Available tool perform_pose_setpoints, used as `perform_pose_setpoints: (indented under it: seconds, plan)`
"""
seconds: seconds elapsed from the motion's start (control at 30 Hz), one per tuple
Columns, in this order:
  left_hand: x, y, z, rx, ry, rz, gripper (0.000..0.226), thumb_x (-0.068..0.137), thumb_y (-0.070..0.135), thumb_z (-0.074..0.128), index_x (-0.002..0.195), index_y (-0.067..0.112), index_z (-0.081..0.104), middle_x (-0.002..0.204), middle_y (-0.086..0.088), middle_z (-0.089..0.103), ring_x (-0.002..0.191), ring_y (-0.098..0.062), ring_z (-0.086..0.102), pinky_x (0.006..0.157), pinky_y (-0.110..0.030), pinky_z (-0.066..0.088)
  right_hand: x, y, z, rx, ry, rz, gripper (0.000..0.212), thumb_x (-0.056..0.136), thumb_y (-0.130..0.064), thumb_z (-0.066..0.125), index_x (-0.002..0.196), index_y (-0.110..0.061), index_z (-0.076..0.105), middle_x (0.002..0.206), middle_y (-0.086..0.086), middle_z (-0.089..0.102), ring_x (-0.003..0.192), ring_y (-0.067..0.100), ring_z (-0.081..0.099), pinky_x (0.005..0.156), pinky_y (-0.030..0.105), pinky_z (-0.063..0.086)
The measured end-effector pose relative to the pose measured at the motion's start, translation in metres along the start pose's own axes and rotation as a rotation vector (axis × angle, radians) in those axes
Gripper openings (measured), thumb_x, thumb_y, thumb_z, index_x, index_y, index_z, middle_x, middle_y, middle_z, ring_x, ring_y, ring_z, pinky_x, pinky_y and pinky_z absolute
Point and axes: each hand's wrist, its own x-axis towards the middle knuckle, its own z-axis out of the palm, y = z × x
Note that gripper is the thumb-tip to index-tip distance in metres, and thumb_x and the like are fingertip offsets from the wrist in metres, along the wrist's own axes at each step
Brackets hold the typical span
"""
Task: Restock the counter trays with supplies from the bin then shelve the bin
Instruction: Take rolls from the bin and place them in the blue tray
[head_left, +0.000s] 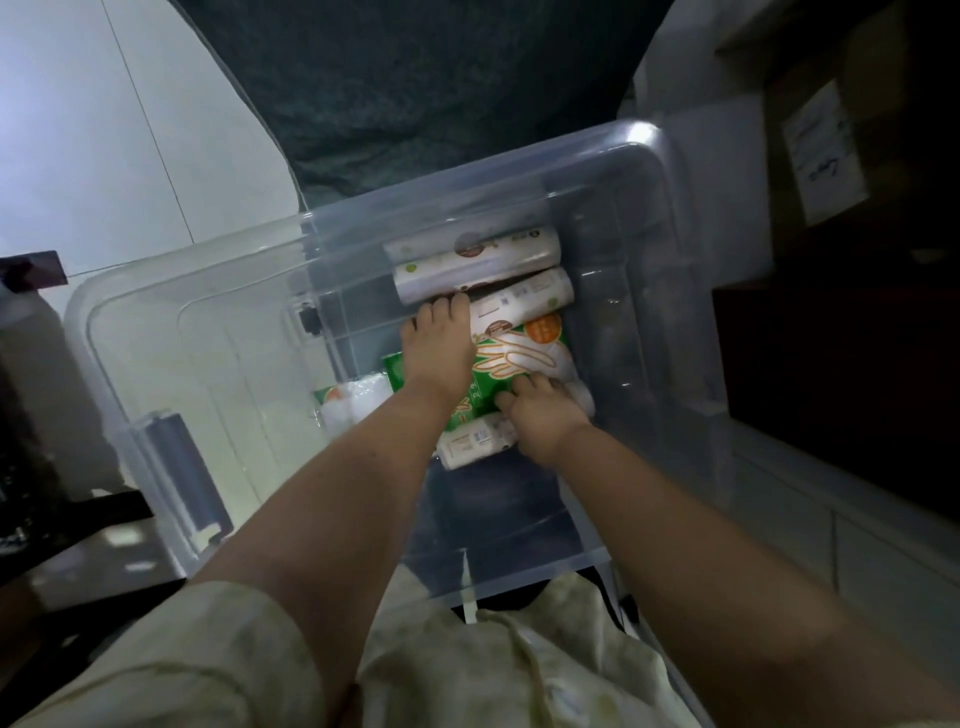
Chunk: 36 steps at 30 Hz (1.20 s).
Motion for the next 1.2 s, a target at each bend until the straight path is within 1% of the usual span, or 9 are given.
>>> perform_pose_setpoints:
  seconds: [0.2,0.33,0.4,0.5,0.57,0.63,0.83,1.03,1.2]
  plan:
    - [-0.034,-0.014,-0.034,0.000,0.061,0.045,0.051,0.089,0.027,0.059,0.134,0.011,0.040,0.134,-0.013,0.048,0.120,-0.031,0.043,0.097,-0.043,0.038,-0.027,-0.004,-0.032,-0.006,0.148,-0.073,0.050,0.082,-0.027,0.064,0.128,-0.021,0.047,0.129,0.008,0.044,0.120,0.032,0.037,0.101,0.044,0.032]
    - [-0.078,-0.017,-0.091,-0.047,0.118,0.102,0.052,0.085,0.025,0.065,0.132,0.014,0.045,0.128,-0.011,0.053,0.114,-0.030,0.047,0.091,-0.040,0.039,-0.069,-0.013,-0.067,0.020,0.234,-0.128,0.050,0.083,-0.034,0.064,0.128,-0.020,0.048,0.130,0.006,0.048,0.122,0.032,0.038,0.104,0.046,0.029]
    - [-0.101,-0.014,-0.123,-0.018,0.189,0.149,0.056,0.082,0.025,0.068,0.133,0.016,0.045,0.127,-0.009,0.054,0.113,-0.029,0.048,0.091,-0.039,0.040,-0.102,-0.020,-0.086,0.037,0.325,-0.145,0.055,0.079,-0.039,0.066,0.127,-0.017,0.050,0.128,0.008,0.050,0.119,0.033,0.040,0.103,0.048,0.030]
    - [-0.133,-0.005,-0.170,0.051,0.288,0.213,0.060,0.082,0.027,0.067,0.136,0.017,0.043,0.125,-0.009,0.052,0.111,-0.030,0.047,0.087,-0.040,0.042,-0.152,-0.033,-0.113,0.041,0.536,-0.116,0.055,0.070,-0.024,0.074,0.121,-0.014,0.057,0.120,0.010,0.056,0.110,0.036,0.047,0.094,0.048,0.037]
    - [-0.152,0.004,-0.199,0.049,0.339,0.266,0.062,0.081,0.025,0.068,0.137,0.018,0.043,0.125,-0.009,0.051,0.110,-0.030,0.045,0.087,-0.039,0.042,-0.185,-0.041,-0.129,0.041,0.698,-0.060,0.052,0.064,-0.015,0.076,0.114,-0.013,0.062,0.113,0.011,0.061,0.102,0.037,0.053,0.088,0.046,0.041]
    - [-0.169,0.017,-0.225,0.046,0.392,0.337,0.063,0.078,0.022,0.070,0.136,0.020,0.043,0.125,-0.008,0.051,0.110,-0.029,0.044,0.089,-0.039,0.040,-0.216,-0.051,-0.140,0.014,0.826,-0.001,0.053,0.060,-0.015,0.078,0.111,-0.013,0.064,0.109,0.011,0.063,0.096,0.036,0.056,0.084,0.045,0.044]
    - [-0.217,0.069,-0.276,0.108,0.498,0.594,0.059,0.079,0.027,0.068,0.133,0.020,0.045,0.119,-0.006,0.051,0.108,-0.029,0.047,0.091,-0.041,0.039,-0.303,-0.088,-0.135,0.001,1.152,0.238,0.050,0.057,-0.013,0.078,0.106,-0.013,0.068,0.102,0.010,0.065,0.093,0.037,0.059,0.080,0.046,0.046]
    - [-0.281,0.151,-0.291,0.063,0.536,0.927,0.057,0.076,0.025,0.070,0.128,0.018,0.048,0.116,-0.007,0.055,0.105,-0.030,0.051,0.089,-0.045,0.041,-0.407,-0.101,-0.088,0.003,1.283,0.564,0.053,0.060,-0.022,0.078,0.111,-0.016,0.064,0.109,0.009,0.063,0.099,0.035,0.056,0.084,0.047,0.043]
    - [-0.347,0.240,-0.282,0.055,0.492,1.134,0.057,0.077,0.030,0.069,0.128,0.019,0.045,0.117,-0.007,0.055,0.105,-0.029,0.050,0.087,-0.043,0.044,-0.497,-0.097,-0.030,-0.001,1.385,0.816,0.050,0.063,-0.018,0.077,0.111,-0.016,0.062,0.109,0.007,0.063,0.097,0.032,0.054,0.084,0.046,0.041]
